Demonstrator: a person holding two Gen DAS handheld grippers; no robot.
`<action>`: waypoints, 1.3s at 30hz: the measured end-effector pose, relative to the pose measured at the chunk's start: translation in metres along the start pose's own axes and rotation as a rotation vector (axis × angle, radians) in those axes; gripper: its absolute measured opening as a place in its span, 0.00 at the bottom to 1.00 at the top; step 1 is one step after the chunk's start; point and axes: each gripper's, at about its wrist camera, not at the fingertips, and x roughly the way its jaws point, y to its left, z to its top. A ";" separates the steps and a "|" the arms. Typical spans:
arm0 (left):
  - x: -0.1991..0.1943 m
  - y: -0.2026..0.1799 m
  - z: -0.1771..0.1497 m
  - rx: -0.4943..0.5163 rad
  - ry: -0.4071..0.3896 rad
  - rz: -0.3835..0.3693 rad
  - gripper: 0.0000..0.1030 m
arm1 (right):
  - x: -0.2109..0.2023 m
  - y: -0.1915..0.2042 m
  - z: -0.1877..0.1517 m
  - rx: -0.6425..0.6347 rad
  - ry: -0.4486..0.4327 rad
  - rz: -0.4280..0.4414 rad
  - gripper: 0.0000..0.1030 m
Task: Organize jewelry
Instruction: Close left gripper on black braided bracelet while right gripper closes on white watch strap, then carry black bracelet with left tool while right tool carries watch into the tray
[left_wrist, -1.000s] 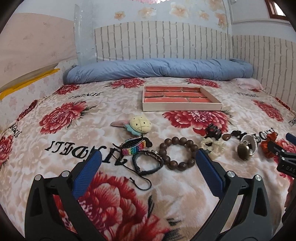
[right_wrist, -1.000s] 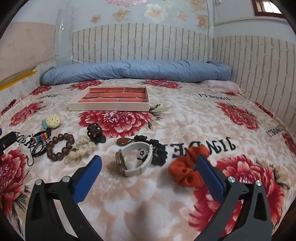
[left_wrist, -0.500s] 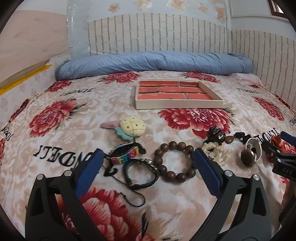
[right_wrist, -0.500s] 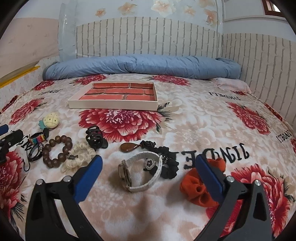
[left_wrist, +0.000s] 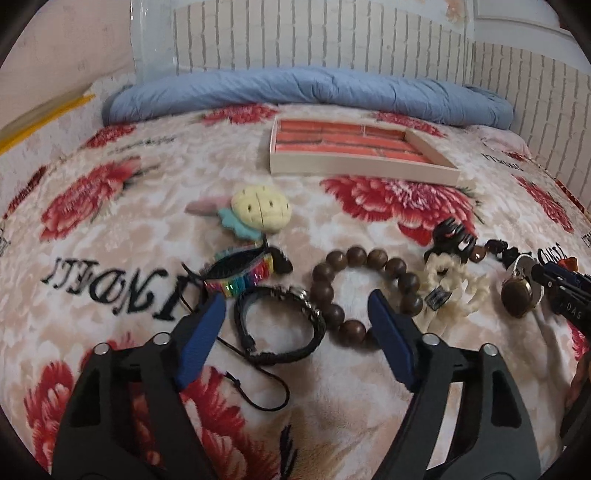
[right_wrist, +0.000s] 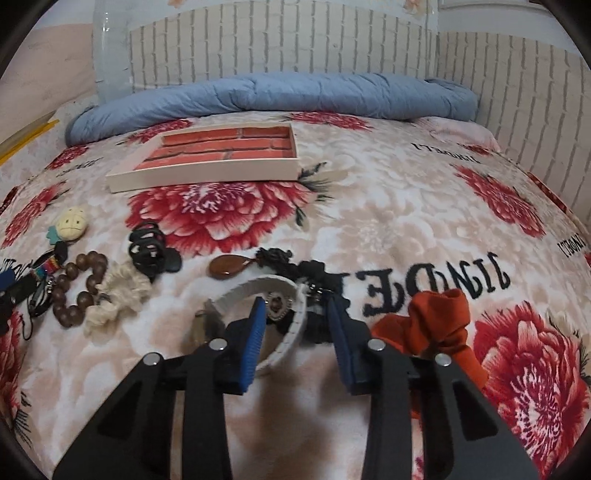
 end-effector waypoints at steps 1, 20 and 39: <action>0.002 0.001 -0.001 -0.002 0.008 -0.002 0.68 | 0.002 0.000 -0.001 0.001 0.006 0.007 0.33; 0.038 0.001 -0.004 0.011 0.159 0.021 0.33 | 0.017 -0.004 -0.003 0.020 0.045 0.042 0.23; 0.023 0.001 0.000 0.005 0.094 -0.023 0.11 | 0.003 -0.008 0.001 0.038 -0.005 0.082 0.10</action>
